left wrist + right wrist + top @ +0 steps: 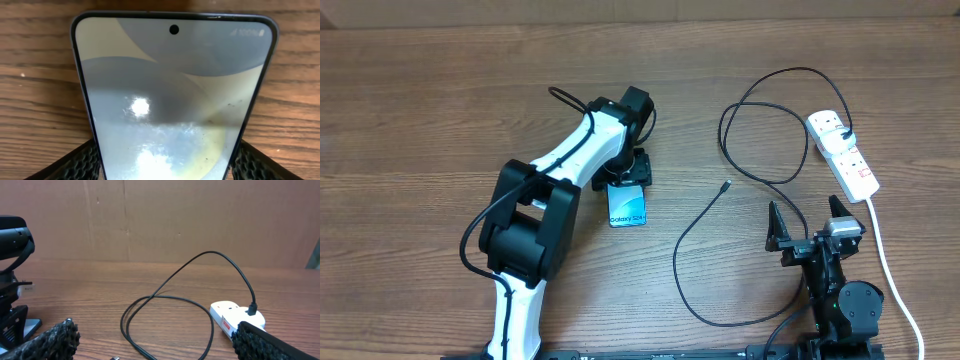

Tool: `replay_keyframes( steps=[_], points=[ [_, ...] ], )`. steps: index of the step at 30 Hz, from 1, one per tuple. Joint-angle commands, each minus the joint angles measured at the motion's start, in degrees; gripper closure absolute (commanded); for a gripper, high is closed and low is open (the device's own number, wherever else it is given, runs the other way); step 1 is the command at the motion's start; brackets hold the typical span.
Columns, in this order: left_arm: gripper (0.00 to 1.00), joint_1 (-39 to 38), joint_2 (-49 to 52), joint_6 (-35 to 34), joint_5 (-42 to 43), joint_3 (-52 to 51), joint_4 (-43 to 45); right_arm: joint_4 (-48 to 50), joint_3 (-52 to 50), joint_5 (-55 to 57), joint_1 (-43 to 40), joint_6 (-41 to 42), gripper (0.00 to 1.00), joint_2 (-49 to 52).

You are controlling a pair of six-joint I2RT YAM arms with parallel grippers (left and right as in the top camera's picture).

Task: Plug charger to phone and switch on socket
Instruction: 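Close the left gripper on the phone's top edge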

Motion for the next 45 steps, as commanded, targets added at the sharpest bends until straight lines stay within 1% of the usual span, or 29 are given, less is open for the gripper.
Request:
replay_keyframes(
  steps=[1, 3, 6, 10, 14, 16, 21, 24, 26, 27, 28, 29, 30, 34, 38, 45],
  points=[
    [0.28, 0.59, 1.16, -0.48, 0.85, 1.33, -0.17, 0.37, -0.61, 0.13, 0.39, -0.07, 0.01, -0.57],
    [0.3, 0.59, 1.16, -0.26, 0.76, 1.68, -0.63, 0.37, -0.61, 0.11, 0.37, -0.07, 0.0, -0.57],
    [0.3, 0.59, 1.16, 0.02, 0.37, 2.29, -1.29, 0.37, -0.61, 0.13, 0.39, -0.07, 0.0, -0.57],
    [0.29, 0.59, 1.16, 0.76, -0.07, 3.65, -2.1, 0.37, -0.61, 0.11, 0.39, -0.07, 0.0, -0.57],
    [0.28, 0.59, 1.16, 0.76, -3.02, 3.89, -1.68, 0.37, -0.61, 0.11, 0.39, -0.07, 0.0, -0.57],
    [0.26, 0.59, 1.16, 0.76, -4.22, 3.89, -1.55, 0.37, -0.61, 0.11, 0.39, -0.07, 0.0, -0.57],
    [0.24, 0.59, 1.18, 0.76, -5.68, 3.89, -0.7, 0.37, -0.61, 0.11, 0.37, -0.07, 0.0, -0.57],
    [0.21, 0.59, 1.18, 0.76, -5.75, 3.87, -0.35, 0.37, -0.61, 0.11, 0.37, -0.07, 0.0, -0.57],
    [0.16, 0.59, 1.18, 0.79, -5.75, 3.85, -0.42, 0.37, -0.61, 0.11, 0.39, -0.07, 0.0, -0.57],
    [0.13, 0.57, 1.18, 0.79, -5.75, 3.74, -0.39, 0.37, -0.61, 0.11, 0.39, -0.07, 0.0, -0.57],
    [0.09, 0.48, 1.2, 0.76, -5.75, 3.63, -0.42, 0.37, -0.61, 0.11, 0.37, -0.07, 0.0, -0.57],
    [0.03, 0.42, 1.2, 0.76, -5.7, 3.52, -0.44, 0.37, -0.61, 0.11, 0.37, -0.07, 0.0, -0.57],
    [0.0, 0.28, 1.2, 0.76, -5.6, 3.3, -0.39, 0.37, -0.61, 0.11, 0.39, -0.07, 0.0, -0.57],
    [0.0, -0.2, 1.25, 0.72, -5.6, 2.27, -0.31, 0.37, -0.61, 0.13, 0.37, -0.07, 0.0, -0.57],
    [0.02, -0.28, 1.25, -1.07, -5.6, 0.96, -0.22, 0.37, -0.61, 0.11, 0.39, -0.07, 0.0, -0.57],
    [0.04, -0.28, 1.25, -1.84, -5.53, -3.37, 3.28, 0.37, -0.61, 0.11, 0.39, -0.07, 0.0, -0.57]
  ],
)
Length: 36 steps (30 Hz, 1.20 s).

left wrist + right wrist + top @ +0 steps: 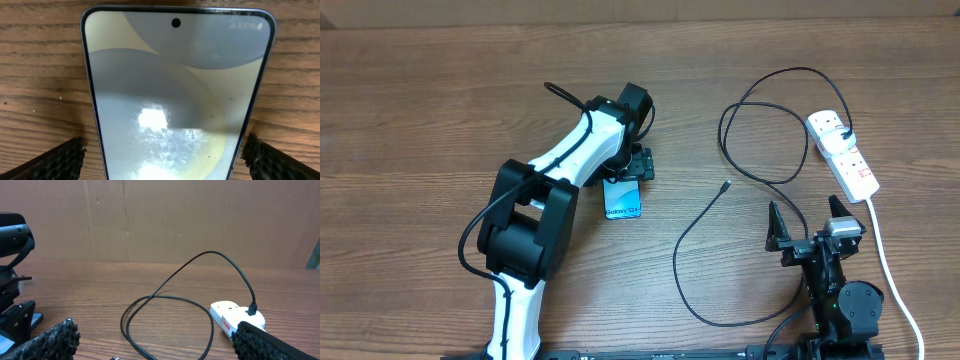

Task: Plug charger to phone and switch on socket
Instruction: 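Close the left gripper on the phone's top edge, then lift the phone with the left gripper, tilting it upright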

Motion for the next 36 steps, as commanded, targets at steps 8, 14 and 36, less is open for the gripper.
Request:
replay_keyframes(
  steps=[8, 14, 36],
  points=[
    [0.11, -0.52, 1.53, -1.42, 0.02, -3.26, 0.81, 0.39, -0.61, 0.11, 0.39, -0.04, 0.0, -0.57],
    [0.19, -0.52, 1.53, -1.4, -0.09, -3.58, 0.72, 0.39, -0.61, 0.11, 0.39, -0.04, 0.0, -0.57],
    [0.28, -0.28, 1.53, -1.29, -0.26, 0.59, -1.81, 0.39, -0.61, 0.11, 0.37, -0.04, 0.0, -0.57]
  ],
)
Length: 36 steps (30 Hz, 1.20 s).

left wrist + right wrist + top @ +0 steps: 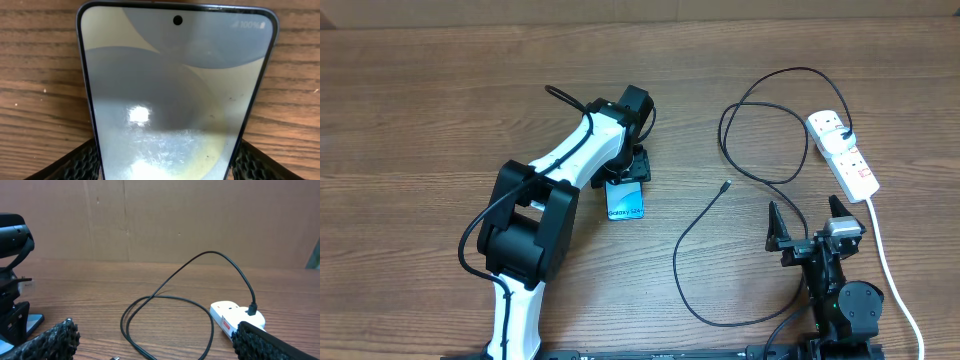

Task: Plug charger to phone and switch on socket
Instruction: 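Lift the phone with the left gripper, tilting it upright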

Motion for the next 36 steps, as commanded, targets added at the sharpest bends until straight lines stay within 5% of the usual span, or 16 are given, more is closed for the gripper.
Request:
replay_keyframes(
  steps=[1, 28, 36],
  points=[
    [0.28, 0.0, 1.84, -0.07, -1.66, 1.22, -1.46, 0.39, -0.61, 0.09, 0.39, -0.07, 0.0, -0.57],
    [0.28, 7.96, 1.77, 2.73, 2.84, 5.01, -4.68, 0.39, -0.61, 0.09, 0.37, -0.07, 0.0, -0.57],
    [0.17, 7.54, 1.81, 2.73, -0.37, 4.81, -4.31, 0.39, -0.61, 0.09, 0.39, -0.07, 0.0, -0.57]
  ],
)
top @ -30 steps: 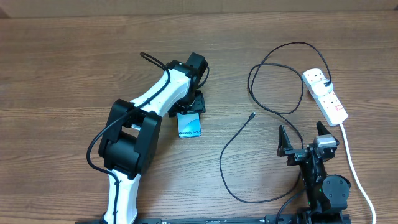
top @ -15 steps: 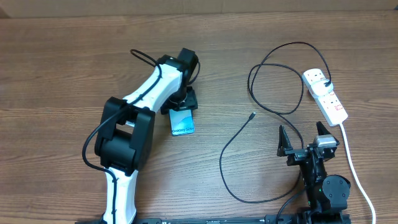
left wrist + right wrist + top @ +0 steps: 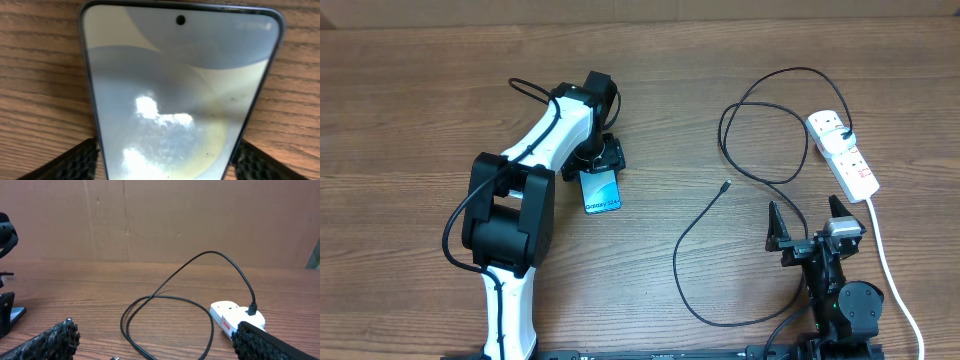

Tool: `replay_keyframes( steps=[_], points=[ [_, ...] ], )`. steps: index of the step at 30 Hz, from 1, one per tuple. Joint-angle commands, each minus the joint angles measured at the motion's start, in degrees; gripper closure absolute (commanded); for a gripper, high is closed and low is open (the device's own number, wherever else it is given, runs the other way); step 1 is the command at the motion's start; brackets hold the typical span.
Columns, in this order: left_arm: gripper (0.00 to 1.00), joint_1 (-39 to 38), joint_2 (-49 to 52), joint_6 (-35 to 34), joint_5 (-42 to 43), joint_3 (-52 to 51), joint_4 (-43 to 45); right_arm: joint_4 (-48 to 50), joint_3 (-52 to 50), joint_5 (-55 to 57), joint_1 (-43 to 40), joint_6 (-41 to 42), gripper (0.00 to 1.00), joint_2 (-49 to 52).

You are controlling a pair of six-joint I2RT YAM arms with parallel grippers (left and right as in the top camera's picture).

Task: Plug charger to phone and switch on socket
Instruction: 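Lift the phone with the left gripper, tilting it upright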

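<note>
A phone [image 3: 603,195] with a lit screen lies face up on the wooden table, left of centre. My left gripper [image 3: 594,172] is shut on its far end. The phone [image 3: 175,90] fills the left wrist view, with a black pad [image 3: 80,160] against each side edge. A black charger cable [image 3: 760,175] loops from the white power strip [image 3: 845,155] at the right. Its free connector [image 3: 725,186] lies on the wood, apart from the phone. My right gripper [image 3: 804,208] stands open at the front right, holding nothing. The cable [image 3: 165,297] and strip [image 3: 235,317] lie ahead of it.
The strip's white lead [image 3: 890,270] runs down the table's right side, past the right arm. A brown cardboard wall [image 3: 160,220] stands behind the table. Bare wooden table [image 3: 420,100] lies left of the left arm.
My left gripper, still shut on the phone, has moved left and slightly toward the far edge, taking the phone farther from the cable's connector. The right arm, cable and strip have not moved.
At first my left gripper was shut on the phone near the table's centre. Then its pads stood apart from the phone's sides. After that they were back against the phone. Now the phone sits farther left in the same grip. The right gripper stayed open and still.
</note>
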Motion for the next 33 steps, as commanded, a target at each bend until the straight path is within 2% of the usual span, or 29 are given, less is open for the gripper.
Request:
replay_keyframes(
  steps=[1, 4, 6, 12, 20, 26, 33],
  points=[
    [0.16, -0.76, 0.22, 0.76, -0.96, 1.31, 0.02, 0.39, -0.61, 0.11, 0.39, -0.07, 0.0, -0.57],
    [0.03, -1.2, 0.26, 0.72, -0.94, 0.57, 0.0, 0.39, -0.61, 0.11, 0.39, -0.07, 0.0, -0.57],
    [0.0, -1.29, 0.28, 0.7, -0.94, -0.15, -0.07, 0.39, -0.61, 0.11, 0.39, -0.07, 0.01, -0.57],
    [0.0, -1.31, 0.28, -1.03, -0.15, -3.74, 0.98, 0.39, -0.61, 0.11, 0.39, -0.07, 0.0, -0.57],
    [0.1, -1.55, 0.28, -1.03, 0.04, -6.62, 4.92, 0.39, -0.61, 0.11, 0.39, -0.07, 0.0, -0.57],
    [0.11, -1.55, 0.28, -2.25, -7.15, -6.86, 5.49, 0.39, -0.61, 0.11, 0.39, -0.07, 0.0, -0.57],
    [0.12, -1.55, 0.28, -2.23, -9.66, -6.88, 5.88, 0.39, -0.61, 0.11, 0.37, -0.07, 0.0, -0.57]
  ],
)
